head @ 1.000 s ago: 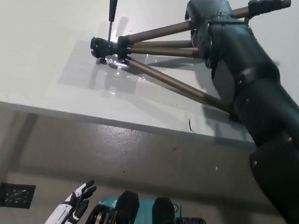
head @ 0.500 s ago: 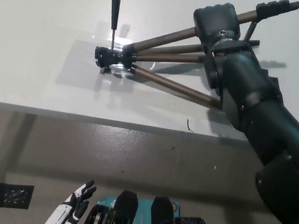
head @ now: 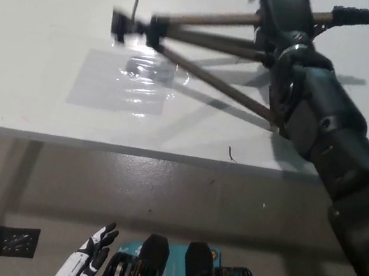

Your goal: A tripod lies near the right hand side of the table and the robot grab a leg of the tripod using its right hand and put it up right.

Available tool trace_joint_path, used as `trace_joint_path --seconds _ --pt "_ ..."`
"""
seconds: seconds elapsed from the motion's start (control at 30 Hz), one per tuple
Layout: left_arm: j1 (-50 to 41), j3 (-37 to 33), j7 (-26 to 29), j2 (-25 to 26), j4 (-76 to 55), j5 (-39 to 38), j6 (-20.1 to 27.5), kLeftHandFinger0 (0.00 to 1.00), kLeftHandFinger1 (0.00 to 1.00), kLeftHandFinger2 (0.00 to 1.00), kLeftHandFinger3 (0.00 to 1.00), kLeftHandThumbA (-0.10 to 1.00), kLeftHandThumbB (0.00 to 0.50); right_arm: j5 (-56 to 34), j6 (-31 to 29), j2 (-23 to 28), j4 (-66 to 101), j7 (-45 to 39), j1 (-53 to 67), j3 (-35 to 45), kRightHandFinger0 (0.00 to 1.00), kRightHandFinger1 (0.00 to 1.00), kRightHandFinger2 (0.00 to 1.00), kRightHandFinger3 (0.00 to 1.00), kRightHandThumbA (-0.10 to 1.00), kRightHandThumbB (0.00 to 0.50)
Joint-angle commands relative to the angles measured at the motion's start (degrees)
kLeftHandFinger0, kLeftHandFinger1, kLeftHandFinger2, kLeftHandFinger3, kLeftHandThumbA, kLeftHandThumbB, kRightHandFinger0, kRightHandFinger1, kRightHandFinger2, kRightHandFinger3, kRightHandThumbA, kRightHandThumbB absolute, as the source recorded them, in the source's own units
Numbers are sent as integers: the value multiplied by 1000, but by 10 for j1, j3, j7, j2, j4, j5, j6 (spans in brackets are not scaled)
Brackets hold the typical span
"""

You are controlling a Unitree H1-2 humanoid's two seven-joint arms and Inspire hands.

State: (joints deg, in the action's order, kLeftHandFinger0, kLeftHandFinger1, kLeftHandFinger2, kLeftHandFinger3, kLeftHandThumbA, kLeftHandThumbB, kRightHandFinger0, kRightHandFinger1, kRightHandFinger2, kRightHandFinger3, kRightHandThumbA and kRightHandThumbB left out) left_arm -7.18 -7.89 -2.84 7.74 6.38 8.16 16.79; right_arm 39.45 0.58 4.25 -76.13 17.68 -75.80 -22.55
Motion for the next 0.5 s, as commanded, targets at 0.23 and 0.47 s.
trace_joint_path --seconds 0.23,0.47 --pt "-6 -4 -7 5 -18 3 27 1000 1000 1000 1000 1000 432 -205 -96 -28 82 121 -197 253 0 29 526 645 -100 123" --pt "-9 -6 -7 4 -17 4 29 1000 1000 1000 1000 1000 432 -283 -93 -50 112 111 -180 362 0 34 529 670 -100 89"
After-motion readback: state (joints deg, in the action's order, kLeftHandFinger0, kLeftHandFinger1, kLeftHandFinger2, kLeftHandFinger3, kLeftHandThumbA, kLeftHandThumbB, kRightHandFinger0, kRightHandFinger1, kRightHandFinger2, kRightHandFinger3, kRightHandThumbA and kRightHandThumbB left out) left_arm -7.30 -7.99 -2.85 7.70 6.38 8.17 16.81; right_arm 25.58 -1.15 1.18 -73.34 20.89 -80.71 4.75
